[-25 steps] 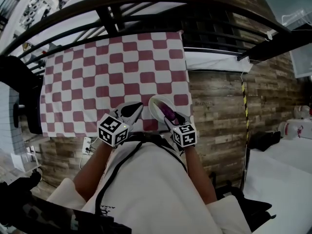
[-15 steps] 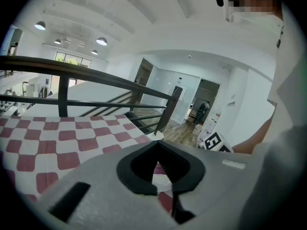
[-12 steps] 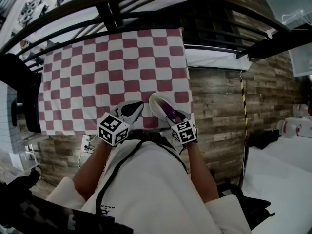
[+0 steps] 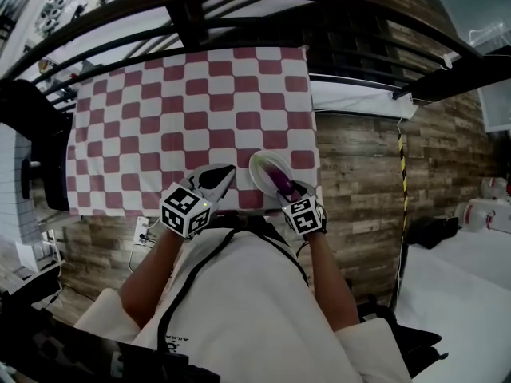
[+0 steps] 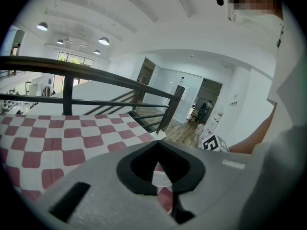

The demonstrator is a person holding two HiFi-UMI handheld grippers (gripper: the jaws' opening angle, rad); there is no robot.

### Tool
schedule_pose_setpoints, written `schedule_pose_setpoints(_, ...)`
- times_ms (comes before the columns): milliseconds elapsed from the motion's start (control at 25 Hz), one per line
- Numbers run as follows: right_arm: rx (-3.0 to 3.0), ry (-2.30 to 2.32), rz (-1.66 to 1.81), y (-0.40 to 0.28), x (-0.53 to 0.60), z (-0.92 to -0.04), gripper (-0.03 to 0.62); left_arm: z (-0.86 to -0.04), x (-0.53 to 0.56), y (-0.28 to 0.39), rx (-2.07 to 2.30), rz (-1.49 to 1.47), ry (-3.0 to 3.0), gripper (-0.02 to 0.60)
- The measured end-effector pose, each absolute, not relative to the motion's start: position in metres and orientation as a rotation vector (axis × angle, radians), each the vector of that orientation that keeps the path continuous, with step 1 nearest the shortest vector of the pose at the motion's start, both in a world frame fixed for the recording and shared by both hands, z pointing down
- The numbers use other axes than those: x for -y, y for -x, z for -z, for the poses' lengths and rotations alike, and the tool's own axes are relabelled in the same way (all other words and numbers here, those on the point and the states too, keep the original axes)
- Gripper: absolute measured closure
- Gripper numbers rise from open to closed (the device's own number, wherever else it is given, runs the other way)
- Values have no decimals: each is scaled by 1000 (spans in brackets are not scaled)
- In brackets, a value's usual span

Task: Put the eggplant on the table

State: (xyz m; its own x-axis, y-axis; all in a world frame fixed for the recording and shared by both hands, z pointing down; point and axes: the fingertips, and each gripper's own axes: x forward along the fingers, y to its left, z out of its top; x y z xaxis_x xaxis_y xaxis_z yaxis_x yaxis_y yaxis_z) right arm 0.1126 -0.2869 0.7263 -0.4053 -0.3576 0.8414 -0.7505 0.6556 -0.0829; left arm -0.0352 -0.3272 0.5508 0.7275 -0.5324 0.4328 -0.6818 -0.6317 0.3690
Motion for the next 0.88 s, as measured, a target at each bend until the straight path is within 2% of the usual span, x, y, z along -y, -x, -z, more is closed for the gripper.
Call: schedule_pose_setpoints(880,2010,-875,-601,-118,292,-734,358,-552,332,36,941,-385,-2405,578)
